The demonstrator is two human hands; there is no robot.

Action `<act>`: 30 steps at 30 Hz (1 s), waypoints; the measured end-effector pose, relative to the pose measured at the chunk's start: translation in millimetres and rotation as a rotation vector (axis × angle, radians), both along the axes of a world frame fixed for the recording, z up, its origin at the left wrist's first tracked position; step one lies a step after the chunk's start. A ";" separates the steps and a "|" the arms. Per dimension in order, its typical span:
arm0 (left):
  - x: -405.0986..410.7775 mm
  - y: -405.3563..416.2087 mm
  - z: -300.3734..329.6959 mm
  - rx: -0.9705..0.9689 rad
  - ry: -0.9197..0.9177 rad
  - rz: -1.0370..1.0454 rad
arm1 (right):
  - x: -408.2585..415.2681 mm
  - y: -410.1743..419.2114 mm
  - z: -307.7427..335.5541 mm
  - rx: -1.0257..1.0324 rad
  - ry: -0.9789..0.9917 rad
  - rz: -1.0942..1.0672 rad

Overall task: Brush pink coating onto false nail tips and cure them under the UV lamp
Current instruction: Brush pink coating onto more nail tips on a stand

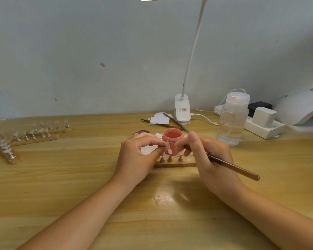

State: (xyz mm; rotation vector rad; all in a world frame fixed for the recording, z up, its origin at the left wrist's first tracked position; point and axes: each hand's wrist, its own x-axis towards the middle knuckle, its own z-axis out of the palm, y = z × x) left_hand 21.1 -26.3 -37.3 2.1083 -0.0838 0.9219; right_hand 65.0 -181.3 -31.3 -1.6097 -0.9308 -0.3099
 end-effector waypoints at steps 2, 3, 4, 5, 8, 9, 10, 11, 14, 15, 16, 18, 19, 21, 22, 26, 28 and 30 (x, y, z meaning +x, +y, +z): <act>0.0 -0.7 0.6 -0.010 -0.001 0.000 | -0.8 0.2 0.0 0.002 0.058 0.016; 0.2 -1.0 0.7 -0.012 -0.002 -0.002 | -0.9 -0.3 -0.4 0.022 0.081 0.021; 0.4 -1.2 0.8 -0.010 -0.002 -0.004 | -0.8 -0.6 -0.8 0.042 0.073 0.021; 0.4 -1.1 0.7 -0.009 -0.003 -0.005 | -0.8 -0.7 -0.8 0.049 0.039 0.013; -0.2 -1.2 0.6 -0.015 -0.003 -0.006 | 0.6 0.6 -0.6 -0.001 -0.018 0.003; -0.2 -1.6 0.6 -0.020 -0.008 -0.006 | 0.7 0.5 -1.0 -0.010 0.008 0.011; -0.1 -1.9 0.6 -0.029 -0.016 -0.005 | 0.1 -0.1 -1.1 -0.002 0.047 0.022; 0.0 -2.2 0.4 -0.039 -0.023 -0.004 | -0.3 -0.4 -1.5 0.018 0.081 0.030; -0.2 -2.3 0.2 -0.060 -0.022 -0.004 | -1.8 -1.4 -1.7 0.104 0.082 0.040; -0.7 -2.2 0.3 -0.063 -0.018 -0.006 | -1.5 -1.5 -1.8 0.130 0.069 0.042; -1.1 -2.0 0.3 -0.065 -0.013 -0.007 | -1.0 -1.4 -2.1 0.147 0.055 0.043; -1.3 -1.9 0.6 -0.077 0.010 0.000 | -0.6 -1.7 -2.7 0.152 0.033 0.035; -1.2 -1.9 0.8 -0.083 0.024 0.004 | -0.4 -1.8 -3.3 0.149 0.027 0.029; -0.8 -2.1 0.6 -0.083 0.034 0.004 | 0.1 -2.4 -4.5 0.143 0.016 0.016; -0.7 -2.3 0.6 -0.083 0.037 0.000 | 0.3 -2.6 -4.7 0.137 0.002 0.009; -1.6 -3.6 0.6 -0.078 0.037 -0.029 | 1.0 0.5 -4.9 0.063 -0.146 -0.052; -1.7 -4.3 0.0 -0.052 0.026 -0.023 | 2.6 2.8 -5.4 0.019 -0.209 -0.087; -1.4 -4.8 -0.5 -0.022 0.022 -0.012 | 3.6 4.0 -6.2 -0.014 -0.203 -0.085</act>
